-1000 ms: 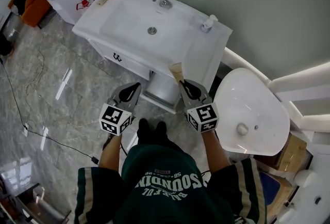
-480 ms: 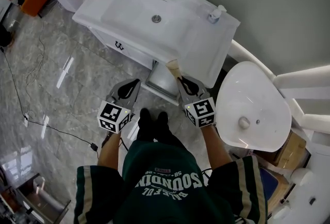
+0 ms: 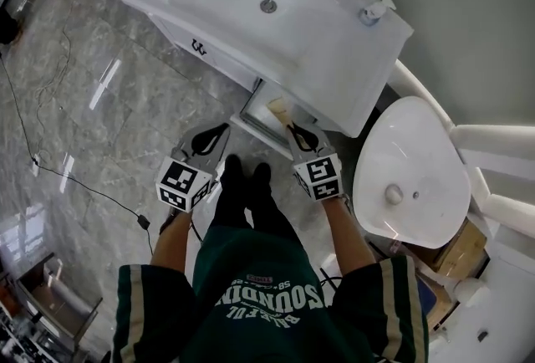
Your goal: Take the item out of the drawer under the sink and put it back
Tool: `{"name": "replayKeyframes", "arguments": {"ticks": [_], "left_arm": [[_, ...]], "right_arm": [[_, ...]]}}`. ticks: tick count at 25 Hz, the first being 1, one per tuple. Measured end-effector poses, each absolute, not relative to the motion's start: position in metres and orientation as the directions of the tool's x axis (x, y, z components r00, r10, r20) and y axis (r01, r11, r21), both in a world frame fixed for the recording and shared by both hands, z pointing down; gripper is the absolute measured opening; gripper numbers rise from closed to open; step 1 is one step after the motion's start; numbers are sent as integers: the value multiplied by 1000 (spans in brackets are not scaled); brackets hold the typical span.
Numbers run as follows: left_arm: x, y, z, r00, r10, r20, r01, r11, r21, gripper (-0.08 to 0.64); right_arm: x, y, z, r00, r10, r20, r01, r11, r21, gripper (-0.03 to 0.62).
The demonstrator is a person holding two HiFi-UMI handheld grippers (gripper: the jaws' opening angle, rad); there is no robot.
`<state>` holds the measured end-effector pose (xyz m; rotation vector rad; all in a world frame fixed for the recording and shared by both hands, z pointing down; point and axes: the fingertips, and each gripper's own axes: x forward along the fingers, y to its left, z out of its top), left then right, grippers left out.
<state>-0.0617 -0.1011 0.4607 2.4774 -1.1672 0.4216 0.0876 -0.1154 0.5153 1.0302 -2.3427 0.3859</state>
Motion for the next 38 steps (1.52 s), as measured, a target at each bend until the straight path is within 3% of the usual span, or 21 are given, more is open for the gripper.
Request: {"name": "replayKeyframes", "arguments": {"ticks": [16,38], "left_arm": [[-72,-85,540,623,-636,456,-779,-556,288,49],[-111,-51,642,592,-566,573,-801,-494,339,49]], "right_arm": [[65,-111,682,-480,-405,778,-669,743,-26,25],[65,-129,858,-338,-149,929,-608,788,-95,25]]}}
